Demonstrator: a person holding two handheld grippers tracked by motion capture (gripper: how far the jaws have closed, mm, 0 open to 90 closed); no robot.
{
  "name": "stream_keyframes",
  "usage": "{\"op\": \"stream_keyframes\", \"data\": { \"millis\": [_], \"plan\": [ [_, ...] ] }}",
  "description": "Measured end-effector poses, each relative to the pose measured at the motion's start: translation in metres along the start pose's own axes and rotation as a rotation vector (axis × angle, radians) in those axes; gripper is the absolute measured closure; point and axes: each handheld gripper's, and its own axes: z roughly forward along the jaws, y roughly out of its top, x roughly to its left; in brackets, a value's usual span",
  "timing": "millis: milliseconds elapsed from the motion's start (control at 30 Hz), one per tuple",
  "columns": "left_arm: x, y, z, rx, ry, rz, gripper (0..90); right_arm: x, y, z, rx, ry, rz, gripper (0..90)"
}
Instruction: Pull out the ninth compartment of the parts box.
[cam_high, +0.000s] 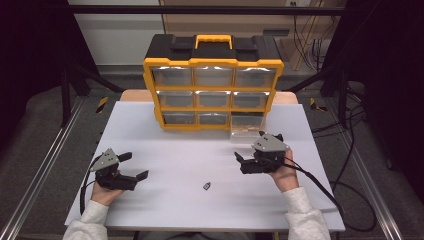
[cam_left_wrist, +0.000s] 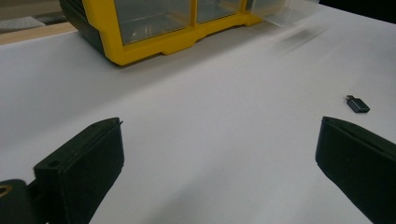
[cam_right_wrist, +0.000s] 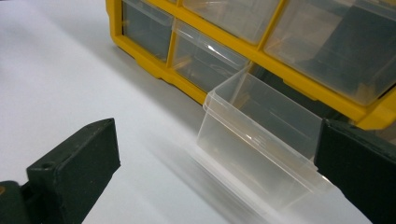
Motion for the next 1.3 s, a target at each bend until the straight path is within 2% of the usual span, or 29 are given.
{"op": "stream_keyframes", "data": {
  "millis": [167, 267, 433, 567, 767, 967, 1133, 1300],
  "plan": [
    [0.0, 0.0, 0.0, -0.002, 0.002, -0.002, 0.5, -0.005, -0.009, -0.006, -0.006, 0.017, 0.025, 0.7],
    [0.0, 0.0, 0.0, 0.001, 0.002, -0.001, 0.5, -0.009, -0.016, -0.011, -0.024, 0.033, 0.069, 0.7],
    [-0.001, 0.001, 0.0, 0.001, 0.003, 0.0, 0.5, -0.016, -0.026, -0.017, -0.042, 0.038, 0.114, 0.7],
    [-0.002, 0.001, 0.001, 0.004, 0.003, 0.002, 0.5, -0.02, -0.034, -0.019, -0.032, 0.073, 0.175, 0.7],
    [-0.004, 0.003, 0.002, 0.006, 0.001, 0.003, 0.4, -0.023, -0.047, -0.019, -0.014, 0.102, 0.199, 0.7],
    [-0.008, 0.005, 0.003, 0.005, -0.007, 0.009, 0.4, -0.024, -0.055, -0.022, -0.026, 0.095, 0.21, 0.9],
    [-0.013, 0.008, 0.006, 0.01, -0.01, 0.012, 0.4, -0.027, -0.063, -0.022, -0.013, 0.108, 0.223, 0.6],
    [-0.019, 0.011, 0.008, 0.009, -0.015, 0.011, 0.3, -0.031, -0.07, -0.023, -0.029, 0.115, 0.246, 0.3]
  ]
}}
